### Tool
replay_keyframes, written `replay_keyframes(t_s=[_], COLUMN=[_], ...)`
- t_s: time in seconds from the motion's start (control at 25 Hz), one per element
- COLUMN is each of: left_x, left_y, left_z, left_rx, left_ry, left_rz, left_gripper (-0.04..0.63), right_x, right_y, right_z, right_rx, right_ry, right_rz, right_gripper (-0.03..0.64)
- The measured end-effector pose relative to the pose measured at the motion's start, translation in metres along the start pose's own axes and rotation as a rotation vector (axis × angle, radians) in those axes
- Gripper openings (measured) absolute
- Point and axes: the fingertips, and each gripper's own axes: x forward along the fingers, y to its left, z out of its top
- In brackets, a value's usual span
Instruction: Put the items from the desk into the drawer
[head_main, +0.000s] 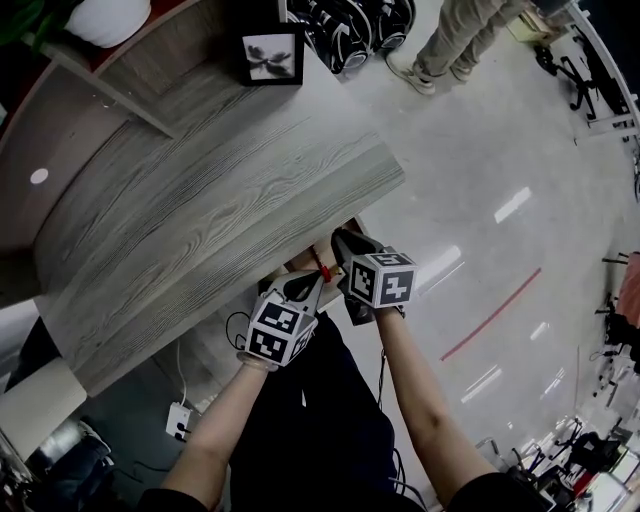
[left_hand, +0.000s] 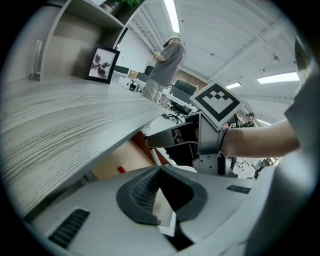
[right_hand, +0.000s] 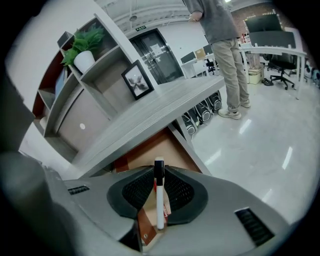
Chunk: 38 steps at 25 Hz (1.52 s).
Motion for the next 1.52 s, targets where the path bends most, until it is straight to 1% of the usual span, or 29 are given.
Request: replay_keyframes(t_s=[0.08, 0.12, 0.2, 0.24, 0.44, 0.76, 0.88, 1.08, 1.24, 1.36, 1.4, 1.52], left_x=[0.000, 0.000, -0.001, -0.001, 0.000, -0.001, -0.003, -0.017, -0.032, -0.043, -0.046, -0.057], left_y=[0.001, 0.002, 0.003, 0.003, 0.001, -0.003, -0.006, -0.012, -0.015, -0.018, -0.019, -0.022], left_z=[0.000, 0.001, 0.001, 0.002, 0.009, 0.014, 0.017, 0.029, 0.041, 0.049, 0.051, 0.060], left_rx=[0.000, 0.000, 0.000, 0.001, 0.010, 0.027, 0.034, 0.027, 0.033, 0.041, 0.043, 0.051], left_ry=[0.000, 0.000, 0.001, 0.002, -0.004, -0.006, -0.006, -0.025, -0.055, -0.073, -0.078, -0.094], left_rz=[0.002, 0.003, 0.004, 0.003, -0.004, -0.016, -0.027, -0.041, -0.038, -0.042, -0.043, -0.046], left_gripper=[0.002, 0.002, 0.002, 0.002, 0.002, 0.002, 0.002, 0.002, 0.002, 0.002, 0.002, 0.002], right_x=[0.003, 0.003, 0.002, 0.001, -0.007, -0.013, -0.018, -0.034, -0.044, -0.051, -0.054, -0.065], right_y=[-0.002, -0.001, -0.002, -0.003, -0.009, -0.007, -0.001, 0.020, 0.039, 0.054, 0.058, 0.070], right_z=[-0.001, 0.000, 0.001, 0.003, 0.006, 0.003, 0.007, 0.018, 0.030, 0.036, 0.039, 0.050], right_rx=[0.015, 0.027, 0.047, 0.051, 0.058, 0.048, 0.030, -0.039, -0.025, -0.053, -0.064, -0.081], right_ry=[0.001, -0.003, -0.017, -0.024, -0.037, -0.049, -0.065, -0.093, -0.132, -0.155, -0.168, -0.235], right_rz=[-0.002, 0.005, 0.010, 0.007, 0.001, 0.001, 0.028, 0.089, 0.162, 0.181, 0.182, 0.165], right_gripper=[0.063, 0.083, 0.180, 0.189, 0.189, 0.189, 0.189, 0.190, 0.183, 0.177, 0.148, 0.008])
